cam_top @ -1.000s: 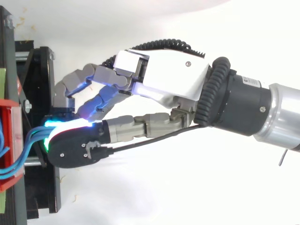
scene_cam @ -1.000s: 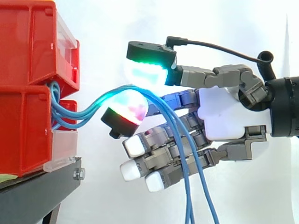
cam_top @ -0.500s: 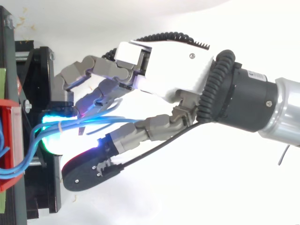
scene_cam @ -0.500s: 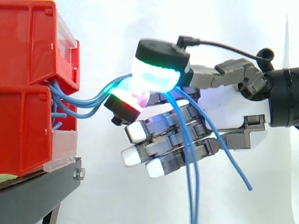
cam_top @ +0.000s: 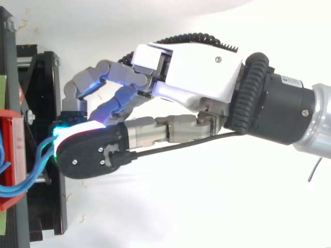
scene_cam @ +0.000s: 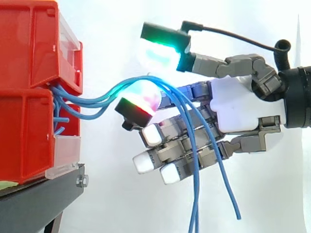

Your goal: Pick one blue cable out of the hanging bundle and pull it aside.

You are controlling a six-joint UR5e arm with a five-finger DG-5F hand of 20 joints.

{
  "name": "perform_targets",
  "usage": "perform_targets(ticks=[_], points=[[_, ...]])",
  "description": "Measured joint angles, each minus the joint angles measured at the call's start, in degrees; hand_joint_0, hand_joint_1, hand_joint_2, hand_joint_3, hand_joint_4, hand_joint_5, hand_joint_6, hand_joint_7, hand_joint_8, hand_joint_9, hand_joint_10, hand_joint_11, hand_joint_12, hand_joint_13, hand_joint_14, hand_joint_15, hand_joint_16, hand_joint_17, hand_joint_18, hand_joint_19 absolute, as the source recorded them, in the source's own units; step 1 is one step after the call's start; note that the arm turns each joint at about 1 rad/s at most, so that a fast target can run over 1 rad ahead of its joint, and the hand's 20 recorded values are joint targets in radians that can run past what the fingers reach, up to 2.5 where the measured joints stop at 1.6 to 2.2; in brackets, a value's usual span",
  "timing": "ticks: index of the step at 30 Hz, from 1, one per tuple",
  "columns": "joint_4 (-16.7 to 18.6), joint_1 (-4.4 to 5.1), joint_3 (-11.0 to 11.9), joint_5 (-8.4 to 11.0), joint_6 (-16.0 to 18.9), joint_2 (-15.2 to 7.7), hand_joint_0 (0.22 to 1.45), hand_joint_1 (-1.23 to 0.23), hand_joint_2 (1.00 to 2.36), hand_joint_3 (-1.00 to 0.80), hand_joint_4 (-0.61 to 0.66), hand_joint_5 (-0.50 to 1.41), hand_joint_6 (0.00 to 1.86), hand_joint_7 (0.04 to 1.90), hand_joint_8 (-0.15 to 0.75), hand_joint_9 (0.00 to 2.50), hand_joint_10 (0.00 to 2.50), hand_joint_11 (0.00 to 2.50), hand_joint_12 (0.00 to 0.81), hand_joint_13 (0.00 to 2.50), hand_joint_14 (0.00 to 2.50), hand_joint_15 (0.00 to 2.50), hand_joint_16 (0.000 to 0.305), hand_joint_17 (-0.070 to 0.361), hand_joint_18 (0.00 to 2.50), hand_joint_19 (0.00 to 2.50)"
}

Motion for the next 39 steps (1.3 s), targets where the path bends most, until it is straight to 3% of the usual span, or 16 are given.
perform_targets(ticks=[4, 7, 15, 19, 23, 28, 32, 34, 39], points=[[-0.01, 0.02, 0.00, -0.01, -0.01, 0.02, 0.56, -0.70, 1.02, -0.16, 0.08, -0.16, 0.89, 1.07, 0.316, 0.87, 0.02, 0.71, 0.409, 0.73, 0.02, 0.48, 0.051, 0.114, 0.67, 0.51], [-0.02, 0.02, -0.02, -0.01, 0.05, 0.00, 0.59, -0.75, 1.02, -0.15, 0.04, -0.16, 0.90, 1.06, 0.307, 0.85, 0.02, 0.71, 0.403, 0.73, 0.02, 0.48, 0.050, 0.112, 0.67, 0.50], [-0.03, -0.03, 0.00, 0.03, 0.19, 0.27, 0.71, -0.91, 1.00, -0.50, -0.04, -0.17, 0.91, 0.98, 0.274, 0.81, 0.02, 0.70, 0.380, 0.70, 0.02, 0.46, 0.047, 0.105, 0.66, 0.45], [-0.18, -0.04, 0.00, 0.20, -0.02, 1.06, 0.55, -0.84, 1.00, -0.50, 0.06, -0.15, 0.90, 1.01, 0.289, 0.87, 0.02, 0.71, 0.391, 0.73, 0.02, 0.47, 0.049, 0.109, 0.69, 0.47], [-0.59, -0.01, 0.01, 0.25, -0.19, 1.54, 0.41, -0.65, 1.00, -0.50, 0.10, -0.13, 0.89, 0.97, 0.345, 0.93, 0.02, 0.69, 0.452, 0.78, 0.01, 0.47, 0.060, 0.136, 0.79, 0.46], [-0.86, -0.03, 0.01, 0.32, -0.23, 1.68, 0.40, -0.44, 1.00, -0.50, 0.10, -0.12, 0.88, 0.99, 0.359, 0.95, 0.02, 0.68, 0.467, 0.78, 0.01, 0.48, 0.063, 0.141, 0.77, 0.49], [-0.89, -0.03, 0.01, 0.34, -0.23, 1.68, 0.51, -0.48, 1.00, -0.50, 0.08, -0.12, 0.87, 1.06, 0.322, 0.94, 0.02, 0.68, 0.413, 0.75, 0.02, 0.49, 0.052, 0.117, 0.69, 0.54], [-0.89, -0.04, 0.01, 0.34, -0.23, 1.68, 0.56, -0.56, 1.01, -0.40, 0.07, -0.12, 0.87, 1.10, 0.313, 0.94, 0.02, 0.69, 0.400, 0.76, 0.02, 0.50, 0.049, 0.110, 0.69, 0.54], [-0.93, -0.04, 0.01, 0.34, -0.24, 1.69, 0.55, -0.65, 1.02, -0.18, 0.08, -0.12, 0.88, 1.15, 0.326, 0.95, 0.02, 0.70, 0.407, 0.77, 0.02, 0.50, 0.049, 0.111, 0.72, 0.53]])
